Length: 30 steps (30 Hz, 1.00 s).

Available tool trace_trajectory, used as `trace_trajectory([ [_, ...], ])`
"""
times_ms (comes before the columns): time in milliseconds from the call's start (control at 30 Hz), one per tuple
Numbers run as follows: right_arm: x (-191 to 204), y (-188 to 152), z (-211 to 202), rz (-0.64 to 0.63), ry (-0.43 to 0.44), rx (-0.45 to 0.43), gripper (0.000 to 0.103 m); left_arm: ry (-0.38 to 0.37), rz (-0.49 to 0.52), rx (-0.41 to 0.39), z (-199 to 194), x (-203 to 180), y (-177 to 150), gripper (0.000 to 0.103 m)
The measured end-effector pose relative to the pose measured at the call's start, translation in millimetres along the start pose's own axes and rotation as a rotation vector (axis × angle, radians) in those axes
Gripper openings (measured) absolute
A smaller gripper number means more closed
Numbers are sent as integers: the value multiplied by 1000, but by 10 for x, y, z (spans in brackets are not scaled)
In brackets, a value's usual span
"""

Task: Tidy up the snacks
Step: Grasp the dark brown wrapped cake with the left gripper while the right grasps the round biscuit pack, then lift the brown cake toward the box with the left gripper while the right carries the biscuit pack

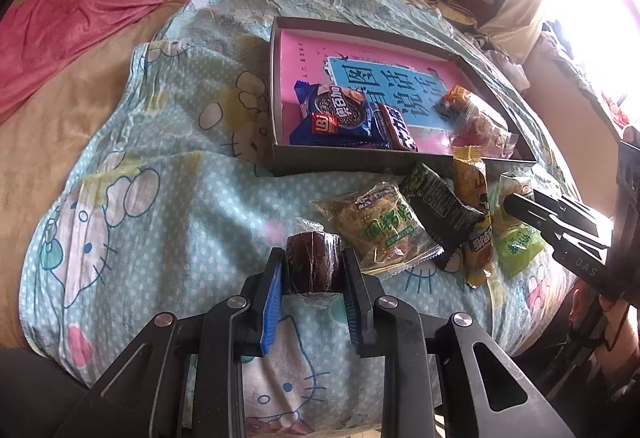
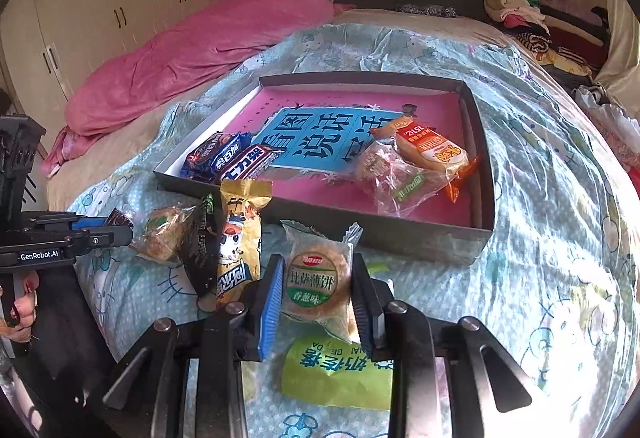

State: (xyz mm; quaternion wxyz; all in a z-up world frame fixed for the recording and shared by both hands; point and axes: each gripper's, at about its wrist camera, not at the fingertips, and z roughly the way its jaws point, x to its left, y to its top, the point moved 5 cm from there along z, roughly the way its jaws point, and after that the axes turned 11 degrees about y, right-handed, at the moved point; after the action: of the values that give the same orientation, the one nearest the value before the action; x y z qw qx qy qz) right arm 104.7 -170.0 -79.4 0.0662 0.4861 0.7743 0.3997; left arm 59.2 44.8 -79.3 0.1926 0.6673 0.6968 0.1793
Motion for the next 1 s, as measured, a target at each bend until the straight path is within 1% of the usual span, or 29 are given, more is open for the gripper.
trace_trajectory([
  [167,-27,41,-58,11,-11,-34,33,15,-17,-36,-71,70,77,28],
  [367,-125,97,-139,41,-35,-79,33,14,-31,-58,-107,100,145,28],
  [600,-228,156,-230,69,-47,-123,33,4,-35,-76,-130,57,232,28],
  [1000,-387,222,-322,104,-66,-166,33,-2,-33,-98,-93,-39,432,28],
])
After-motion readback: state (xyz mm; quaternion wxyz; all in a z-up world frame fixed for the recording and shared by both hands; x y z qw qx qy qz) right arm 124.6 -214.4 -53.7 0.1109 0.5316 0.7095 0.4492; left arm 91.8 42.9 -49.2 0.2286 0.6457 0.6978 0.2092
